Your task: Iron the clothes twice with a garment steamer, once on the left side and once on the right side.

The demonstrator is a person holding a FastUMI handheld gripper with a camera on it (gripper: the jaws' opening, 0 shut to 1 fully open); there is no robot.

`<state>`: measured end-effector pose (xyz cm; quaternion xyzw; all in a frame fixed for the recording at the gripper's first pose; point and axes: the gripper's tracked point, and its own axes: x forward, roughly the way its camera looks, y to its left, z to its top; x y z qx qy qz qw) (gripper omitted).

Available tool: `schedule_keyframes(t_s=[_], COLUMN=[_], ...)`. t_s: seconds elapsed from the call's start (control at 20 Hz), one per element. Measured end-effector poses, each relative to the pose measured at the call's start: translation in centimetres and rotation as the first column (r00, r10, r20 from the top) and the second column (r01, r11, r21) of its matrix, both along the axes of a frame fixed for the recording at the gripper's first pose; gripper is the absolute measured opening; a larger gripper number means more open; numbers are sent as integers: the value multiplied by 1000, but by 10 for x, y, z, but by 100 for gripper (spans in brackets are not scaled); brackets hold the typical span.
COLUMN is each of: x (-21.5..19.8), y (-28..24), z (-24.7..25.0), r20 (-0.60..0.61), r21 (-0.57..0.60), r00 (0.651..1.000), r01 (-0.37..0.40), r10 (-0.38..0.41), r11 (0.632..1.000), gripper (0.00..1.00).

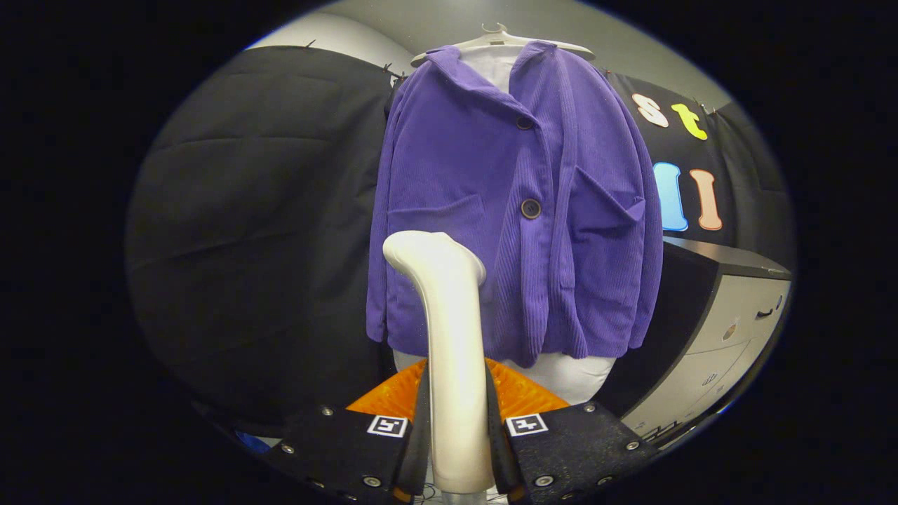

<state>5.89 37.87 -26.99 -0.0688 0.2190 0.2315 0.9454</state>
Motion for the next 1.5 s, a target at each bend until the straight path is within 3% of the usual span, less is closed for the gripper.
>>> schedule_keyframes(t_s=[0.3, 0.7, 1.1, 1.5], x=[-34, -21, -8, -14], y=[-33, -125, -242, -341], z=[3, 123, 216, 244], r20=[-15, 124, 234, 300], r21=[2, 150, 241, 250], r00=[1000, 987, 928, 848], r01=[-7, 87, 233, 372], r10=[7, -106, -290, -437], r11=[1000, 985, 942, 894], gripper=[37, 37, 36, 36])
